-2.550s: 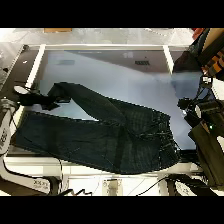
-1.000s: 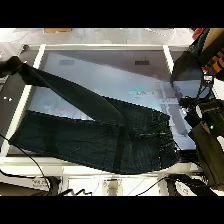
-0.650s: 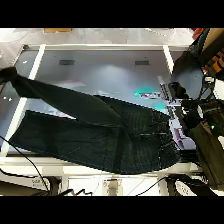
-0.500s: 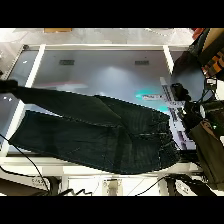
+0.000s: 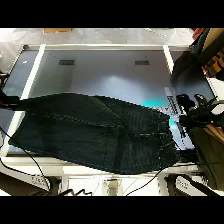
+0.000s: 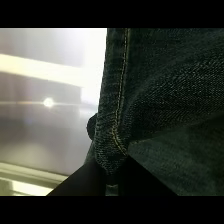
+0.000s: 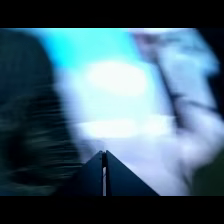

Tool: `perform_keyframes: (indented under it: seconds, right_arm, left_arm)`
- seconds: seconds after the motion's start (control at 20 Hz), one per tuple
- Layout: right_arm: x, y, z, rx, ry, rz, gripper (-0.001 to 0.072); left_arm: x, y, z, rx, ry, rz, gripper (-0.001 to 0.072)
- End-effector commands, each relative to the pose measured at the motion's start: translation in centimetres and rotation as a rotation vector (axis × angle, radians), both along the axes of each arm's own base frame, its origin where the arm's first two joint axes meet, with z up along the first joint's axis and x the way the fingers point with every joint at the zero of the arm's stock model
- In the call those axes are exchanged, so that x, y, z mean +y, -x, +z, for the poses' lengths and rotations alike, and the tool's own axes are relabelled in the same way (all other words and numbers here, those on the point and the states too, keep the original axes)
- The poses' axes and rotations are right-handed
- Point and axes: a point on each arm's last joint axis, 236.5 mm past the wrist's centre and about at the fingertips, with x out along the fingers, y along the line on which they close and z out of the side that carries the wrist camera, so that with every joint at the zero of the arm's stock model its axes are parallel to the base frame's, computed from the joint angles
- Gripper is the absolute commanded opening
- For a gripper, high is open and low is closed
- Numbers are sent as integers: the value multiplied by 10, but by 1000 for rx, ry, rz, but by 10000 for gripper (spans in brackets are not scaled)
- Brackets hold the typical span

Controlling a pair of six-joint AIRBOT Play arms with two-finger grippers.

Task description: Fold the clothes and pants, and hang the long-sleeved shirts on hangers.

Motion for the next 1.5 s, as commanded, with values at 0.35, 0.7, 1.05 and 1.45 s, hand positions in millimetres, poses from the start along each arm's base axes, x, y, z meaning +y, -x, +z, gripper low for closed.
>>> perform_keyframes:
  seconds: [0.35, 0.7, 1.05, 1.45]
  right_arm:
    - [10, -55, -38, -50, -252, -325, 412]
    - [26, -60, -78, -19, -328, -250, 528]
    - [52, -83, -62, -157, -379, -77, 129]
    - [37, -196, 45, -514, -180, 33, 28]
  left_arm:
    - [-2, 0, -5, 6, 17, 7, 30]
    - [-1, 0, -5, 2, 14, 6, 29]
    - [-1, 0, -5, 3, 14, 5, 30]
    - [-14, -70, 31, -241, -74, -100, 29]
